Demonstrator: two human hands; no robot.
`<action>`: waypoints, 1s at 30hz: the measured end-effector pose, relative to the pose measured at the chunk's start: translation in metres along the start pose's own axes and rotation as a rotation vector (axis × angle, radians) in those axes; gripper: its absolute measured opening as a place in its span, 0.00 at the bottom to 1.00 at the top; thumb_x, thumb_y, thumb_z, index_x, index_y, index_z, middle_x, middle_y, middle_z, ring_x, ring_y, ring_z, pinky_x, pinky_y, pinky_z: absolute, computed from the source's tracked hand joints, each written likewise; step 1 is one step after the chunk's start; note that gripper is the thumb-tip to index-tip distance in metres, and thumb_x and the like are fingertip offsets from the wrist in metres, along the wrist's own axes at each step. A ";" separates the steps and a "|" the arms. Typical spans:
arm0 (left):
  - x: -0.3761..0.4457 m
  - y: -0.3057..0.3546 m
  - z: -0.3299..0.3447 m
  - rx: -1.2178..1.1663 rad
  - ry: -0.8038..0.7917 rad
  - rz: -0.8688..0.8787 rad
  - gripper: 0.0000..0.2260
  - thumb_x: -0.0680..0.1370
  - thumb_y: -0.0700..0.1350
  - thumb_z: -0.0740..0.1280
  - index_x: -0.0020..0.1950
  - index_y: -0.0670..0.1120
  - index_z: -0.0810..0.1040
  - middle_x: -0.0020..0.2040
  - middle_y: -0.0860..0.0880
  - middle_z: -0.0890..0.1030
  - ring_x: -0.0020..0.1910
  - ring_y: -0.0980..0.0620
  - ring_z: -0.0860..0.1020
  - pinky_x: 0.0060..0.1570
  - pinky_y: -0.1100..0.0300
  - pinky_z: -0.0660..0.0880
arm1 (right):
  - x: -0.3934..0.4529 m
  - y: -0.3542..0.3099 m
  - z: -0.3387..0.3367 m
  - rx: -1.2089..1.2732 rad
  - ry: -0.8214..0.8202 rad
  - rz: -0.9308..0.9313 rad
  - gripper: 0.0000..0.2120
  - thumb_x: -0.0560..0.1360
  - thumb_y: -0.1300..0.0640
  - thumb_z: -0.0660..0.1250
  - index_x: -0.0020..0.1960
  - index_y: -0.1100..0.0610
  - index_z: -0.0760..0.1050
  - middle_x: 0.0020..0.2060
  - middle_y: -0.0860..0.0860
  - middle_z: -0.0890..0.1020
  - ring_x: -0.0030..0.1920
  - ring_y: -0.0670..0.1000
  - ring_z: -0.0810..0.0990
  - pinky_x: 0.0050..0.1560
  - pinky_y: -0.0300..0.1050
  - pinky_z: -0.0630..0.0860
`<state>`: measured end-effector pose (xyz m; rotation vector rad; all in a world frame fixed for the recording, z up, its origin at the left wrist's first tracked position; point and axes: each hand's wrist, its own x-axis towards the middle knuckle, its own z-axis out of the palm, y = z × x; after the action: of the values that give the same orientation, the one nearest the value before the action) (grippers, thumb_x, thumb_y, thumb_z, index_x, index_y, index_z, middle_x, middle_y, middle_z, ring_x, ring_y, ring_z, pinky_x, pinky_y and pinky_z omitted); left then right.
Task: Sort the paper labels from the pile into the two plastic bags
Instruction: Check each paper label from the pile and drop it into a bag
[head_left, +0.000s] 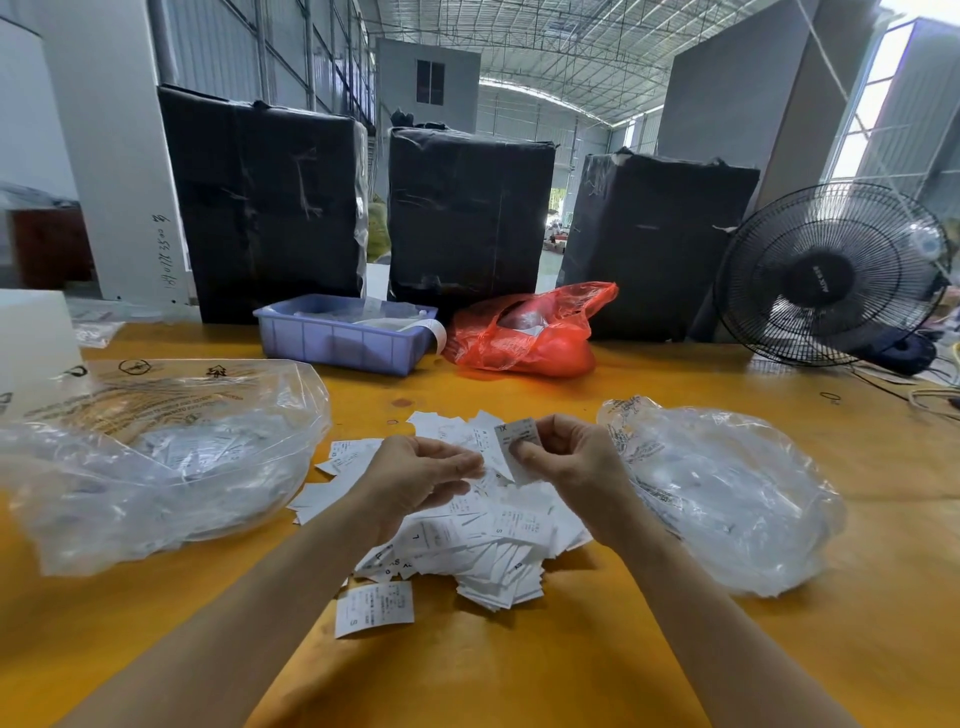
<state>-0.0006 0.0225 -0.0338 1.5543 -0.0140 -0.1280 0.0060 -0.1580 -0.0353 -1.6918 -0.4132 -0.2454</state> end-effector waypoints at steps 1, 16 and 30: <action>0.000 0.000 0.000 -0.002 -0.002 -0.006 0.04 0.71 0.40 0.73 0.44 0.41 0.83 0.38 0.48 0.85 0.35 0.55 0.81 0.34 0.66 0.76 | 0.000 0.000 0.000 -0.027 -0.002 -0.018 0.04 0.73 0.67 0.68 0.45 0.61 0.79 0.40 0.59 0.82 0.37 0.48 0.80 0.39 0.39 0.78; -0.001 0.001 -0.002 0.008 -0.078 -0.055 0.08 0.67 0.44 0.75 0.42 0.42 0.85 0.43 0.46 0.86 0.35 0.55 0.82 0.34 0.66 0.77 | 0.001 0.007 0.003 -0.376 -0.059 -0.098 0.07 0.75 0.61 0.67 0.41 0.63 0.80 0.34 0.60 0.81 0.32 0.51 0.74 0.32 0.54 0.72; 0.000 -0.001 -0.001 0.078 -0.096 -0.052 0.07 0.70 0.40 0.74 0.44 0.38 0.84 0.34 0.45 0.83 0.29 0.56 0.80 0.30 0.67 0.76 | 0.001 0.007 0.001 -0.300 -0.212 -0.007 0.10 0.69 0.62 0.75 0.47 0.57 0.77 0.37 0.66 0.80 0.34 0.59 0.76 0.37 0.53 0.74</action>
<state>-0.0008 0.0241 -0.0349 1.6255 -0.0549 -0.2451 0.0092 -0.1580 -0.0411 -2.0201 -0.5607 -0.1375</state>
